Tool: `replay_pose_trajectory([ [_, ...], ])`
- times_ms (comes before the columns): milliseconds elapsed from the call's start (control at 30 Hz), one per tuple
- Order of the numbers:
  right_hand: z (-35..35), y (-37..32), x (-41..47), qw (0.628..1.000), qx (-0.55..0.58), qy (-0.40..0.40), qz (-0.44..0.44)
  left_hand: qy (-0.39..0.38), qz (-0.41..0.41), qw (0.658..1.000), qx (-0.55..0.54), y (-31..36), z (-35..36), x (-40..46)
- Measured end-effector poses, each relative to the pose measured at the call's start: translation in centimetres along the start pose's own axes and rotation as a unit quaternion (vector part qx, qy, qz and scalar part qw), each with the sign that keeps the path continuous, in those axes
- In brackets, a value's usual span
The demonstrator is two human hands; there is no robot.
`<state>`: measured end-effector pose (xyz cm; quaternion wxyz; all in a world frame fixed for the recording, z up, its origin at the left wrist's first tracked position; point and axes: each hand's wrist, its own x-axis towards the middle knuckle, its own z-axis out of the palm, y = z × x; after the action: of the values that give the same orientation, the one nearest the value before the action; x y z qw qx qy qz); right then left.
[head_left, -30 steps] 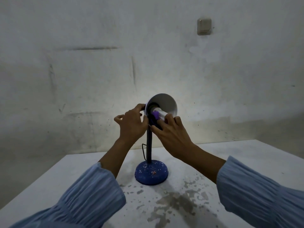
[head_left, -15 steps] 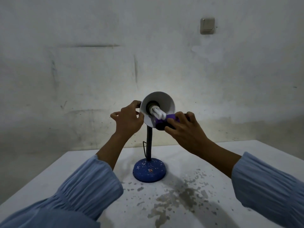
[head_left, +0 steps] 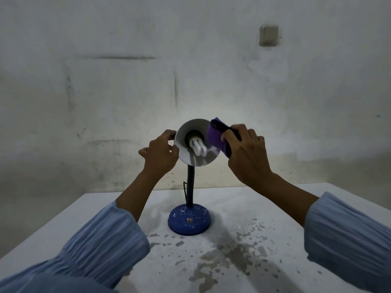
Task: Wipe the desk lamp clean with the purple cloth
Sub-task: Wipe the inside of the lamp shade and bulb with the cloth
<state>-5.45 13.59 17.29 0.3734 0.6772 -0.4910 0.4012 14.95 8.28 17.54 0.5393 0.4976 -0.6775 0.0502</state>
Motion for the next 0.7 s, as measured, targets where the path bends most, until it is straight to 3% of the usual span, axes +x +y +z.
replay_pose_trajectory([
  [200, 1.9, -1.5, 1.5, 0.990, -0.087, -0.057, -0.094, 0.001, 0.002, 1.000, -0.007, 0.4, 0.2, -0.1],
  [333, 2.7, -2.2, 2.4, 0.983, -0.128, -0.116, -0.059, 0.001, 0.000, 1.000, -0.012, 0.3, 0.0, -0.1],
  [467, 2.7, -2.7, 2.6, 0.978, 0.017, -0.201, 0.045, -0.002, -0.008, 1.000, -0.019, 0.2, 0.1, 0.0],
  [600, 1.8, -2.4, 3.3, 0.942, 0.125, -0.283, 0.132, -0.011, -0.004, 1.000, -0.021, 0.5, 0.3, 0.0],
  [700, 1.2, -1.9, 3.5, 0.920, 0.205, -0.270, 0.198, -0.006, -0.015, 1.000, -0.025, 0.4, 0.2, 0.0],
])
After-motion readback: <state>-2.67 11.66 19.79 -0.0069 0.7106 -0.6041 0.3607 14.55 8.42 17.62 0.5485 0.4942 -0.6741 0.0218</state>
